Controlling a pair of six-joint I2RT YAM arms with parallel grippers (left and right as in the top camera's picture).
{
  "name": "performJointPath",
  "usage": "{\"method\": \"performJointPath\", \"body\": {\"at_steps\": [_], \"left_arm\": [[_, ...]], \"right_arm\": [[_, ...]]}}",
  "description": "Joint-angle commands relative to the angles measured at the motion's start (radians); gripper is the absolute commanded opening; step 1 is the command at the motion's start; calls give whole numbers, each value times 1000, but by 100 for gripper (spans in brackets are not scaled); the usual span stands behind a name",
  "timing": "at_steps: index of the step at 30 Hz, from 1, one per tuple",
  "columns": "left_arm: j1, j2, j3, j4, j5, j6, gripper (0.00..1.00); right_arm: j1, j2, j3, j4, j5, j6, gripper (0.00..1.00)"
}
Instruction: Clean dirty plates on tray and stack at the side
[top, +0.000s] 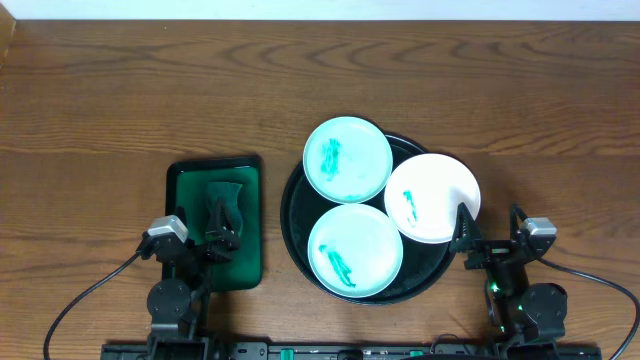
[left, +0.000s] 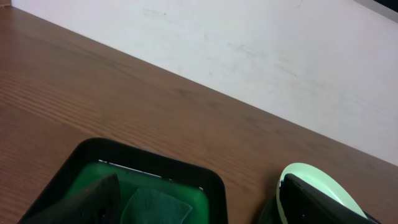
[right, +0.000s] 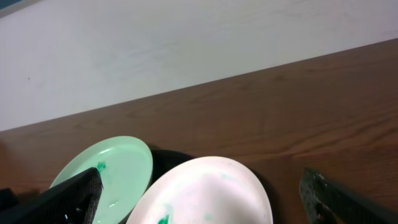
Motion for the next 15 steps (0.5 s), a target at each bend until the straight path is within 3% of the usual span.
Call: {"method": "performJointPath", "body": {"at_steps": [1, 7, 15], "left_arm": [[6, -3, -10, -51, -11, 10, 82], [6, 28, 25, -64, 93, 182, 82], [6, 204, 220, -283, 91, 304, 82]], "right_arm": [[8, -5, -2, -4, -4, -18, 99], [8, -5, -2, -4, -4, -18, 99], [8, -5, -2, -4, -4, -18, 99]]}}
